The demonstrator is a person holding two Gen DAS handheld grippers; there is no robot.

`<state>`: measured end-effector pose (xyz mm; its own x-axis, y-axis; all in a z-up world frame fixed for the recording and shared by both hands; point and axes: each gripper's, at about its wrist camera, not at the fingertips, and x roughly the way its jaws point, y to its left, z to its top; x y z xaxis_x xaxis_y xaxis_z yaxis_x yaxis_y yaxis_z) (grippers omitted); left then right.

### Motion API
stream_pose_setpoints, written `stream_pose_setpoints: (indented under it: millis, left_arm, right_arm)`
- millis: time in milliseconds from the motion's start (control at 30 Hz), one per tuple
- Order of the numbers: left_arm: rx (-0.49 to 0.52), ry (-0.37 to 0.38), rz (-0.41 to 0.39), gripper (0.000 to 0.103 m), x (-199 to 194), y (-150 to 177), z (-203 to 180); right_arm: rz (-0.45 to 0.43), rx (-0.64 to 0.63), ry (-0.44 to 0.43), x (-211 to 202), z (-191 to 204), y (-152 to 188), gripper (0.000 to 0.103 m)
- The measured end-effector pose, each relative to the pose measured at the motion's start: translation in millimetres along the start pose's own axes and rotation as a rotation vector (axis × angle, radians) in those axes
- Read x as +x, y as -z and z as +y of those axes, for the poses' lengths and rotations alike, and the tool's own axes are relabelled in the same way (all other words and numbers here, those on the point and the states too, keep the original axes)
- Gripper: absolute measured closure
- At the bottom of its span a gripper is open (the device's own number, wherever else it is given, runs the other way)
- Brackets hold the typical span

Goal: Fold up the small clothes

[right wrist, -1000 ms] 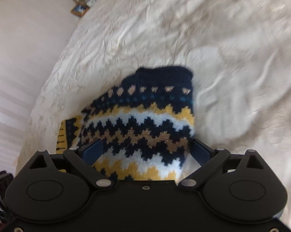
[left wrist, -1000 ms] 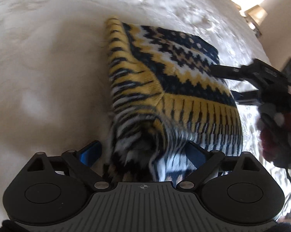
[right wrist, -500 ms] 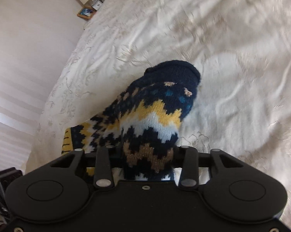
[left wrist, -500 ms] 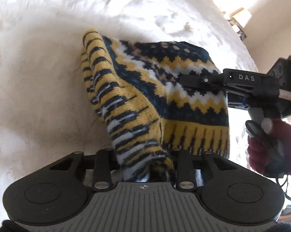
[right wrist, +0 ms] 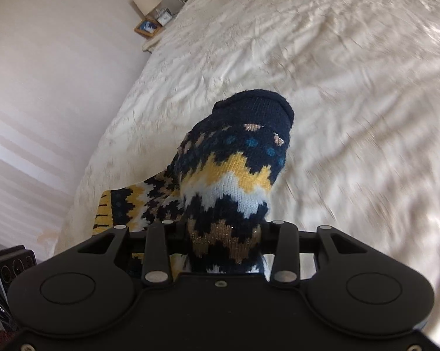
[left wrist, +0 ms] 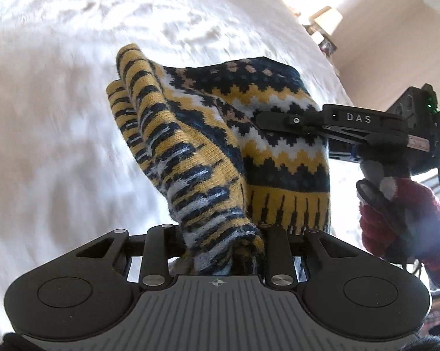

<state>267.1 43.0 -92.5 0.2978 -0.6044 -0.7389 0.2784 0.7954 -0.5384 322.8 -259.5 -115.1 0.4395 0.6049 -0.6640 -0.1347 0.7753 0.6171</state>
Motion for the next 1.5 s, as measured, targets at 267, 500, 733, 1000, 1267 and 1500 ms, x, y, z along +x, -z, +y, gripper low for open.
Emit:
stream_pose_setpoints:
  millis: [267,500,733,1000,1267,1500]
  left_arm:
    - [-0.001,-0.204,0.118,0.062,59,62,7]
    - [-0.035,-0.261,-0.066,0.062,6,82,9]
    - [0.086,-0.32,-0.187,0.063,-4,62,-36]
    - [0.188,-0.414,0.008,0.062,73,62,-22]
    - [0.252,-0.38,-0.049,0.062,43,44,-40]
    - [0.281,-0.378,0.029,0.06,85,28,-33]
  right_arm:
    - [0.061,0.046,0.196,8,-62,46,0.032]
    - [-0.069,0.066,0.192,-38,-74,48,0.032]
    - [-0.032,-0.229,0.138,-45,-18,69,0.084]
    - [0.099,-0.32,0.288,5,-26,79,0.101]
    - [0.034,-0.292,0.29,-18,-5,83,0.078]
    - [0.109,-0.324,0.381,-12,15,141,0.073]
